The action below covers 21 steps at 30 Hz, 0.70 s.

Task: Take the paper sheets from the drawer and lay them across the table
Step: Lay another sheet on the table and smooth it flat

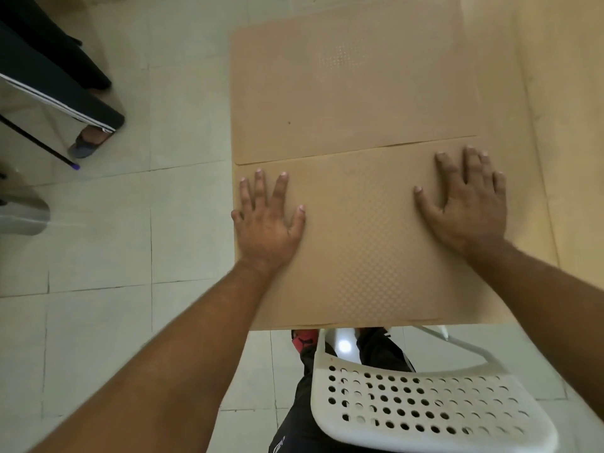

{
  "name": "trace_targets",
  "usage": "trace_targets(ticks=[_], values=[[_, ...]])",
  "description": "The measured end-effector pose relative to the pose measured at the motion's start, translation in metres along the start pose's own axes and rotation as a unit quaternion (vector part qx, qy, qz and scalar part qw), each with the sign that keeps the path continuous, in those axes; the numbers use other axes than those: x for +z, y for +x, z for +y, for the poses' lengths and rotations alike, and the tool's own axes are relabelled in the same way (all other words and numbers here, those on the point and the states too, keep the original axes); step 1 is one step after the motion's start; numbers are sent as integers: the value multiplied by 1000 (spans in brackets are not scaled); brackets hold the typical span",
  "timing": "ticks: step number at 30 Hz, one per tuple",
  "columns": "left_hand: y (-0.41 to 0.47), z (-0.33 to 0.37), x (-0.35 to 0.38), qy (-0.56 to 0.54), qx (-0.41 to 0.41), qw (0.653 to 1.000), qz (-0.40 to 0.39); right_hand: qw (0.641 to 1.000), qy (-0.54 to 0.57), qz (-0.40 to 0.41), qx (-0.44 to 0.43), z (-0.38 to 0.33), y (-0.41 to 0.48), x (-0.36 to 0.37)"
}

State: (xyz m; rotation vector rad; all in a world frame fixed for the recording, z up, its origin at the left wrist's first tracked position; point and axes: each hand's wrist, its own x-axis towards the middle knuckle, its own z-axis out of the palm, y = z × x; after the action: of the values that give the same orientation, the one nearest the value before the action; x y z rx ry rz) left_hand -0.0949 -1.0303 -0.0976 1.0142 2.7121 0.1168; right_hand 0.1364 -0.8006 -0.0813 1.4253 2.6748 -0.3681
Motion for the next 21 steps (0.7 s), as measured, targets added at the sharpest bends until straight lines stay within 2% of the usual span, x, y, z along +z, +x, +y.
trace_targets(ticks=[4, 8, 11, 15, 21], values=[[0, 4, -9, -5, -2, 999, -38, 1000, 17, -12, -3, 10, 2, -9], [-8, 11, -34, -19, 41, 999, -15, 995, 94, -23, -38, -6, -15, -20], [-24, 17, -56, -77, 39, 996, 23, 980, 173, -49, -87, -32, -33, -32], [-52, 7, -87, -173, 16, 983, 58, 961, 221, -56, -160, -78, -46, -58], [-84, -57, -126, -232, 29, 968, 94, 939, 241, -39, -242, -173, -71, -101]])
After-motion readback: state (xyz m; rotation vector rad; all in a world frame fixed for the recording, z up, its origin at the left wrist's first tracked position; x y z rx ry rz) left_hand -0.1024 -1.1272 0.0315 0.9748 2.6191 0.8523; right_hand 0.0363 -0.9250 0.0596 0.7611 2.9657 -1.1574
